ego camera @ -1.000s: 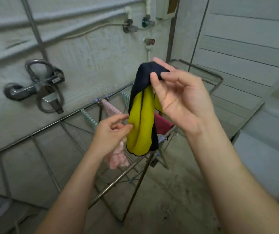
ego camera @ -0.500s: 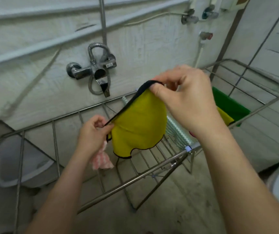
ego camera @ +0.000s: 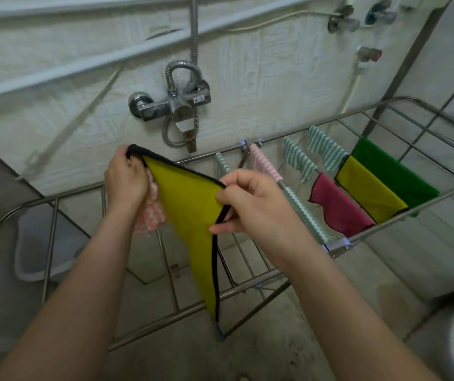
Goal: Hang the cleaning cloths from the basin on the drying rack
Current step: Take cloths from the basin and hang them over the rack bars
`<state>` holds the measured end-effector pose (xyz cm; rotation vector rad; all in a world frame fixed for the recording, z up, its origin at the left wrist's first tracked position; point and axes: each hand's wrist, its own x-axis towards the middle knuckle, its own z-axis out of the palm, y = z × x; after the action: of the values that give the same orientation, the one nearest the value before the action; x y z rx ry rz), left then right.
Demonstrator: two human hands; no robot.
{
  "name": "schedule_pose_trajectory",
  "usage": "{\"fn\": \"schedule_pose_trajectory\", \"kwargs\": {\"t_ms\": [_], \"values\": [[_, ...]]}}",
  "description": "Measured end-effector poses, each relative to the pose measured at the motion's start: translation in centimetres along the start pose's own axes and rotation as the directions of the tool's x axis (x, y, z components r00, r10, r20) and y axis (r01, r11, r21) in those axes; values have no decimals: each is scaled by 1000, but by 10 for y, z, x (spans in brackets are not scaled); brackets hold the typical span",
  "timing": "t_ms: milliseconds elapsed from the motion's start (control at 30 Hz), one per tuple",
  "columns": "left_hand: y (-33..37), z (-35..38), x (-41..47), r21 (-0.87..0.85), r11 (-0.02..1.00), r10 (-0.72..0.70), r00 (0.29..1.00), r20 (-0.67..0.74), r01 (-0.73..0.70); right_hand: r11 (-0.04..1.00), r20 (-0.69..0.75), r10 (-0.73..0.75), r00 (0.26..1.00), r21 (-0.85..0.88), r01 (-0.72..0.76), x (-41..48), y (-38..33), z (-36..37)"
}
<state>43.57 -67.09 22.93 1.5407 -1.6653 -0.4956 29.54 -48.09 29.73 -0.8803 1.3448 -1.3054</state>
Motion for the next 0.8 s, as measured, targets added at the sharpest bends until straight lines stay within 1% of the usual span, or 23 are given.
{"fn": "schedule_pose_trajectory", "kwargs": {"t_ms": [100, 167, 300, 400, 467, 500, 533, 567, 600, 633, 667, 700, 733, 800], "values": [[-5, 17, -5, -35, 998, -48, 997, 57, 50, 991, -1, 120, 993, -58, -120, 2, 32, -5], [-9, 35, -12, -59, 996, -61, 992, 111, 68, 976, -36, 207, 978, -68, -209, 0, 53, -11], [-3, 73, -22, -96, 993, -47, 975, 215, 69, 949, -200, 310, 930, 0, -316, -2, 90, -30], [10, 100, -31, -176, 981, -27, 954, 299, 83, 931, -322, 365, 873, 126, -343, -5, 111, -47], [21, 114, -38, -219, 971, 8, 910, 414, 91, 923, -401, 384, 832, 174, -342, -3, 125, -58], [25, 117, -41, -193, 980, 45, 880, 473, 53, 924, -440, 382, 813, 157, -349, -1, 134, -63], [24, 118, -42, -134, 991, 79, 846, 528, -8, 924, -480, 368, 796, 91, -373, 1, 142, -67], [20, 117, -43, -74, 994, 106, 820, 563, -78, 909, -520, 331, 787, -48, -414, 2, 150, -72], [10, 117, -39, -14, 992, 108, 813, 572, -122, 859, -528, 266, 806, -249, -447, 5, 158, -75], [-2, 115, -37, 56, 990, 73, 821, 566, -127, 761, -495, 202, 845, -464, -454, 6, 164, -77], [-15, 114, -34, 139, 984, 19, 840, 542, -111, 636, -453, 132, 882, -644, -425, 7, 170, -78], [-27, 113, -33, 223, 970, -33, 851, 524, -100, 526, -410, 65, 910, -761, -381, 7, 171, -77], [-40, 112, -33, 299, 949, -71, 852, 519, -103, 463, -371, 8, 929, -822, -332, 8, 172, -75], [-58, 112, -38, 388, 912, -111, 830, 547, -133, 432, -287, -43, 957, -869, -241, 12, 171, -66]]}}
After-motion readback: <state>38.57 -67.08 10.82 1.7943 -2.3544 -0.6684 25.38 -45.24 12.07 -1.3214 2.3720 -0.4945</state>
